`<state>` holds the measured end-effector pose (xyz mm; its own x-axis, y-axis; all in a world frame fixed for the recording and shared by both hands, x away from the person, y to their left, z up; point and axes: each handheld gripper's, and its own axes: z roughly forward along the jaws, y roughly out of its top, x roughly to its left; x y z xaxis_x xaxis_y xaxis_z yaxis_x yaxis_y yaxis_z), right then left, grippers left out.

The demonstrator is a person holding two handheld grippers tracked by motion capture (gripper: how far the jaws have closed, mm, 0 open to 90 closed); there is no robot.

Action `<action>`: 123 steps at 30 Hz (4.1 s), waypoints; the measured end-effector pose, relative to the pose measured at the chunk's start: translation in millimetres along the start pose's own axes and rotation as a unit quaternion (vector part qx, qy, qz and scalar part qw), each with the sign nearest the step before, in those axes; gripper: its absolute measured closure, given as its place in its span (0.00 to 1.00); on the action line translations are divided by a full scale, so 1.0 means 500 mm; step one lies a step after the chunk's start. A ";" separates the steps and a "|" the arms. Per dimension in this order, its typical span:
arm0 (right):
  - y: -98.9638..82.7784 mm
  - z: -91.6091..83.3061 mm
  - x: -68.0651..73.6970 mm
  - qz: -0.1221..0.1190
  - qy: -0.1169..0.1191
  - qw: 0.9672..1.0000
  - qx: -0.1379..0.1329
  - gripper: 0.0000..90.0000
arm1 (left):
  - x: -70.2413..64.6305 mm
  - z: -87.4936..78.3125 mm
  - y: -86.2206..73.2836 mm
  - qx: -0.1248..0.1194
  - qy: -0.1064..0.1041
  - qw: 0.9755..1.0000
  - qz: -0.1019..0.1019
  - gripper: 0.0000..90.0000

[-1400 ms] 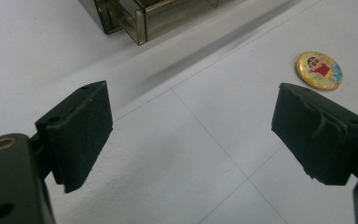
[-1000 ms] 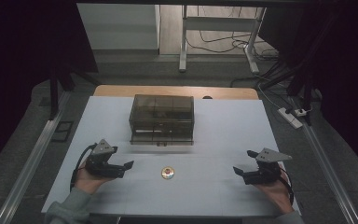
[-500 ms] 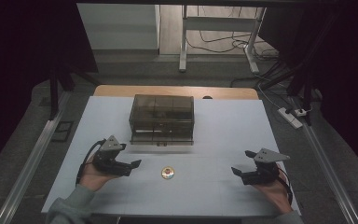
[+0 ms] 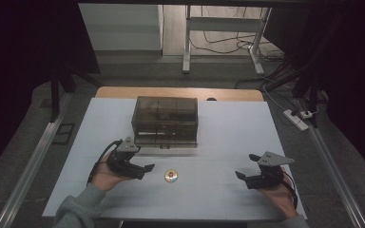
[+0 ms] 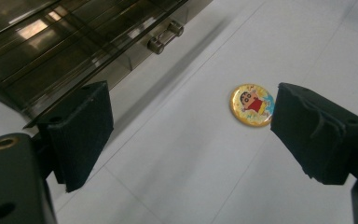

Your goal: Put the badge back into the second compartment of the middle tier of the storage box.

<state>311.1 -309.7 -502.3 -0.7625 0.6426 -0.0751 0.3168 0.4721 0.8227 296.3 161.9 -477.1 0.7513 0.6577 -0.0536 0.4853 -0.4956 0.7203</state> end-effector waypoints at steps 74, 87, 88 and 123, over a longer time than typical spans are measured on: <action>-0.005 0.018 0.008 -0.007 0.008 1.000 0.022 0.15 | -0.096 0.183 0.060 0.166 -0.072 0.973 0.143 0.37; -0.005 0.020 0.009 -0.009 0.009 1.000 0.025 0.16 | -0.087 0.183 0.060 0.164 -0.083 0.974 0.135 0.52; -0.005 0.020 0.009 -0.009 0.009 1.000 0.026 0.16 | -0.088 0.183 0.059 0.163 -0.082 0.974 0.135 0.52; -0.006 0.020 0.010 -0.009 0.009 1.000 0.028 0.16 | -0.068 0.130 0.062 0.099 -0.069 0.987 0.105 0.52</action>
<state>311.8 -301.7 -510.8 -0.7780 0.6231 -0.0804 0.3330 0.5176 0.7882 315.1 87.3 -497.9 0.8915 0.4524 -0.0218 0.3808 -0.7225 0.5771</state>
